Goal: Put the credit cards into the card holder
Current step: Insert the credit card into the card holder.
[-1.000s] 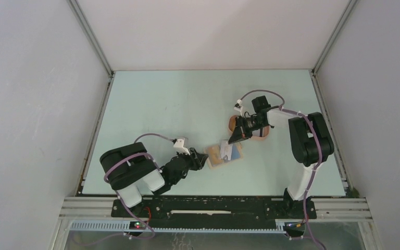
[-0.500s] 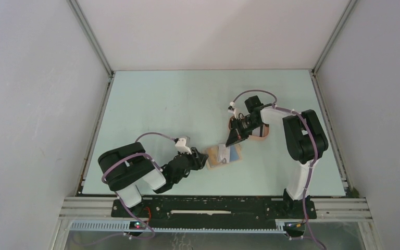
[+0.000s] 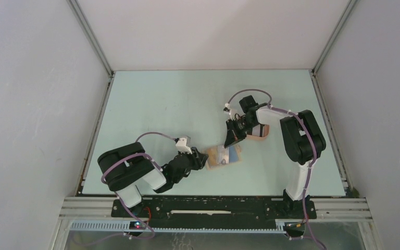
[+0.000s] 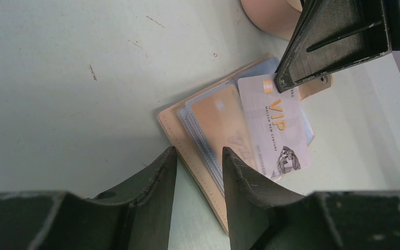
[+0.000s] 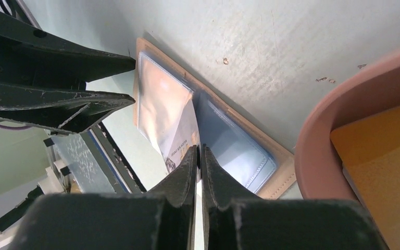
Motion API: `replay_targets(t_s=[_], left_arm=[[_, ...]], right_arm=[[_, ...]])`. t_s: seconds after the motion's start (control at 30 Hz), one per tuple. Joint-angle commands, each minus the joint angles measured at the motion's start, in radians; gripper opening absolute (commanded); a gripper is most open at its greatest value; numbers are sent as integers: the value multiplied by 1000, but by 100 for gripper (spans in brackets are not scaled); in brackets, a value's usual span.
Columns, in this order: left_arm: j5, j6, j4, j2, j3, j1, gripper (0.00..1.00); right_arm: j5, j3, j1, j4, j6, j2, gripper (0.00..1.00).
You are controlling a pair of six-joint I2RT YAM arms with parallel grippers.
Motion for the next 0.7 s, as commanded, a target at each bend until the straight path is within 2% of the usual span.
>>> replay_targets(t_s=[0.0, 0.67], left_arm=[[4, 13, -22, -22, 42, -7, 42], [13, 20, -21, -14, 46, -7, 41]], right_arm=[[52, 36, 17, -7, -8, 22, 10], [193, 59, 71, -42, -38, 24, 12]])
